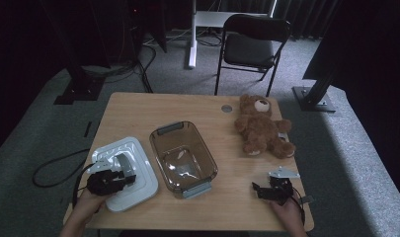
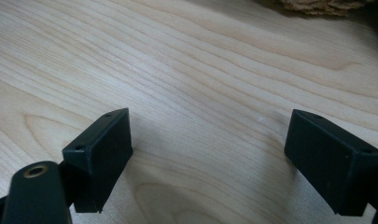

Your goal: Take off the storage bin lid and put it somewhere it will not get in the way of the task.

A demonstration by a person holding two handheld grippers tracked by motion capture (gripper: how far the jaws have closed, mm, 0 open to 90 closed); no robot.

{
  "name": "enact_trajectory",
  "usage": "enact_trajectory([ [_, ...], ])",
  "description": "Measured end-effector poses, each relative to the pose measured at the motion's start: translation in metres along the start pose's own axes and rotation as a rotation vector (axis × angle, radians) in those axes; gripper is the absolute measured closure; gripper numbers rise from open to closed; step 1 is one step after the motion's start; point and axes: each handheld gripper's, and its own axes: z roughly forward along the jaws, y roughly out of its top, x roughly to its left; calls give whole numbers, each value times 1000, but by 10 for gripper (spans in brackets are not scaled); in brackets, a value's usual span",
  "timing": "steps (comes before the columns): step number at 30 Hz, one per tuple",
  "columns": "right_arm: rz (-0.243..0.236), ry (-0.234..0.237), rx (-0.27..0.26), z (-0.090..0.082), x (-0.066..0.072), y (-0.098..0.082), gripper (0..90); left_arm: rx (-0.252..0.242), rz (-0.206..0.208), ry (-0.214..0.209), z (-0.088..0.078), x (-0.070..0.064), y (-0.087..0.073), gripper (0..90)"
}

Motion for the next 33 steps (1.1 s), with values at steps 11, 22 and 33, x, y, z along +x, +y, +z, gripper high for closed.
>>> enact_trajectory([
  [11, 0, 0, 0, 0, 0, 0, 142, 37, 17, -37, 21, 1, 0, 633],
  [22, 3, -2, 0, 0, 0, 0, 142, 78, 25, -41, 39, 0, 0, 628],
  [33, 3, -2, 0, 0, 0, 0, 142, 90, -4, -8, 44, 1, -1, 389],
])
